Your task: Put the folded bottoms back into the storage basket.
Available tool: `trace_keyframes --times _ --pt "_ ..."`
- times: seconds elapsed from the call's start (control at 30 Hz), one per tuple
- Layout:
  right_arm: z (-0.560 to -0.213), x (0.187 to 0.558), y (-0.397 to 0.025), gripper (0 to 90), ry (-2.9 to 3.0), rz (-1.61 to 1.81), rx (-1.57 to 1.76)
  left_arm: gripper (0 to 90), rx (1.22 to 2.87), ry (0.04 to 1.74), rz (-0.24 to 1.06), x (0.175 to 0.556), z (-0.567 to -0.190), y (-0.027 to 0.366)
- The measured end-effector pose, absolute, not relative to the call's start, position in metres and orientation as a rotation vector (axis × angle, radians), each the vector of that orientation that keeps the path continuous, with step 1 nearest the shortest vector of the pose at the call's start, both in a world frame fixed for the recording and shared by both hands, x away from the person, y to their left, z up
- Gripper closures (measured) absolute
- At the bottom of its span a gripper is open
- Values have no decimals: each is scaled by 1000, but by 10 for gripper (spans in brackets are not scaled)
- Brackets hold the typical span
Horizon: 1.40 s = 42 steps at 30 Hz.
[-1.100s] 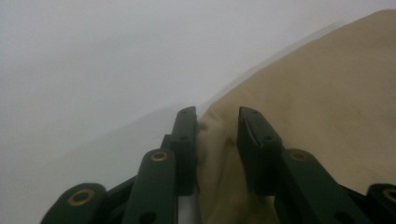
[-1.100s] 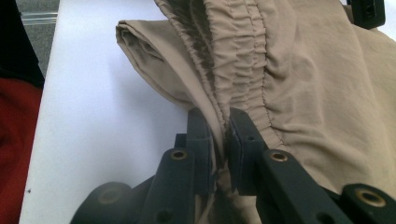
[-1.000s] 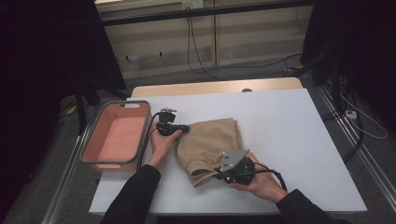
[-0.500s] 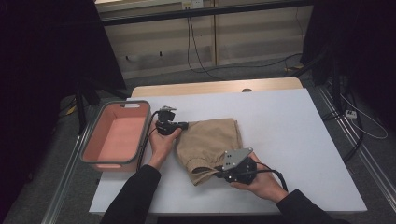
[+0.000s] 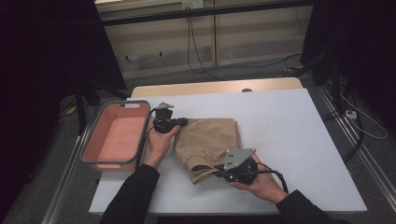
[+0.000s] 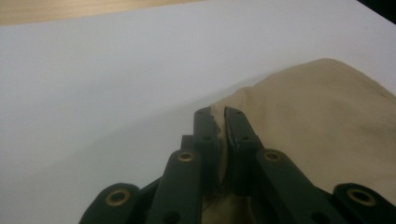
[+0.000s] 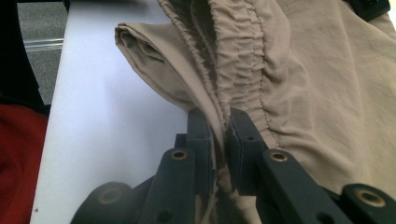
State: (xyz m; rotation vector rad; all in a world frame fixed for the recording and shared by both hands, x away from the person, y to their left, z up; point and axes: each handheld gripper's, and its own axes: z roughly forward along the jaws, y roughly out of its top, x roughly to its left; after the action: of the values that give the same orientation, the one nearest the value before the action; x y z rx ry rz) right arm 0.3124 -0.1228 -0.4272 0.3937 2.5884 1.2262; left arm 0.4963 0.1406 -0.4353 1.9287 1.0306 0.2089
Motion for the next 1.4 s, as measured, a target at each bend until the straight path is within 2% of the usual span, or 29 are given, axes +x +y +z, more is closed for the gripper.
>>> trace_keyframes --times 1.4 --pt "-410 316 -113 806 2507 1361 406 859 1819 901 287 486 -375 156"
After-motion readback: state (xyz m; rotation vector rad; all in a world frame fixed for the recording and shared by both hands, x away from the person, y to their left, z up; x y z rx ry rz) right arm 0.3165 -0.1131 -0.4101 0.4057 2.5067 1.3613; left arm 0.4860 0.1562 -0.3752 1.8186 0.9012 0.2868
